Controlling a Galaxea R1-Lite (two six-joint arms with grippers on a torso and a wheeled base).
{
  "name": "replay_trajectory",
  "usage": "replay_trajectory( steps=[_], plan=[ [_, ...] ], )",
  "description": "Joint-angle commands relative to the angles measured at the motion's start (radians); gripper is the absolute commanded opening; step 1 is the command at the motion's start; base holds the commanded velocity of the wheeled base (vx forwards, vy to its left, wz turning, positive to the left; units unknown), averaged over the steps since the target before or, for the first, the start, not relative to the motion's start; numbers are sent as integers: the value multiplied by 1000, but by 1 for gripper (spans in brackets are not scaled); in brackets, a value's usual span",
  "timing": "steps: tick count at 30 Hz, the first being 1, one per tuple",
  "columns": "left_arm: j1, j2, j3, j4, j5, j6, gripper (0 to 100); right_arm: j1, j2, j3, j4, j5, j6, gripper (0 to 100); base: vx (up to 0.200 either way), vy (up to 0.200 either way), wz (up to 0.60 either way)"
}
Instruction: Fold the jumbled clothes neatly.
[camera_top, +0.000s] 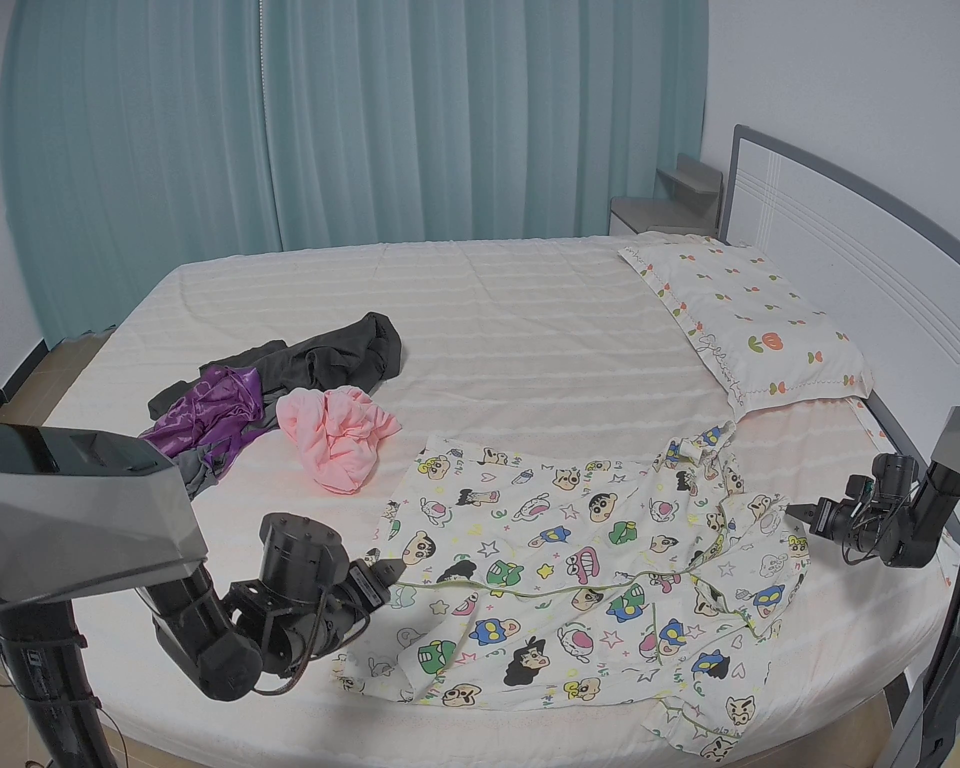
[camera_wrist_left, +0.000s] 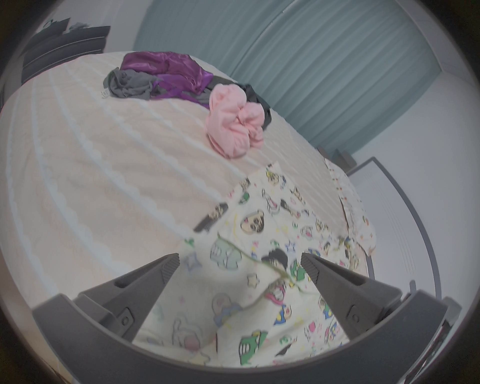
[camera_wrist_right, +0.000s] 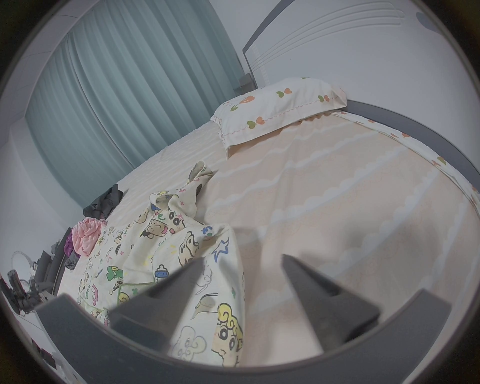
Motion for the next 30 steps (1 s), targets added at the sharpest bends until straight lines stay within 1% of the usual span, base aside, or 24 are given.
replay_trajectory(
  steps=[1,3,5,6,10,12,14,15,16,18,21,22,24,30],
  plan=[
    [-86,7,42,0,-3,-8,100,-2,-59,84,-48,7,21,100,0,0,0],
    [-115,12,45,0,-3,-41,100,7,-105,158,-103,10,53,100,0,0,0],
    [-115,12,45,0,-3,-41,100,7,-105,158,-103,10,53,100,0,0,0],
    [-145,32,45,2,-5,-61,100,32,-154,261,-209,11,130,100,0,0,0],
    [-153,63,46,2,-5,-77,100,67,-166,377,-382,8,242,100,0,0,0],
    [-156,69,49,3,-5,-100,100,79,-160,436,-485,8,279,100,0,0,0],
    [-161,70,54,3,-5,-107,100,85,-154,463,-531,8,291,100,0,0,0],
    [-164,72,66,3,-6,-118,100,98,-146,503,-599,10,306,100,0,0,0],
    [-164,72,66,3,-6,-118,100,98,-146,503,-599,10,306,100,0,0,0],
    [-178,84,65,0,-5,-141,100,130,-160,552,-603,11,337,100,0,0,0],
    [-190,84,59,-2,-5,-155,100,148,-168,568,-603,10,358,100,0,0,0],
    [-218,84,60,-2,-3,-175,100,159,-169,574,-603,7,368,100,0,0,0],
    [-231,86,56,-2,-2,-183,100,161,-169,574,-603,5,368,100,0,0,0],
    [-225,99,22,-3,4,-186,100,161,-163,580,-603,8,371,100,0,0,0]
  ],
)
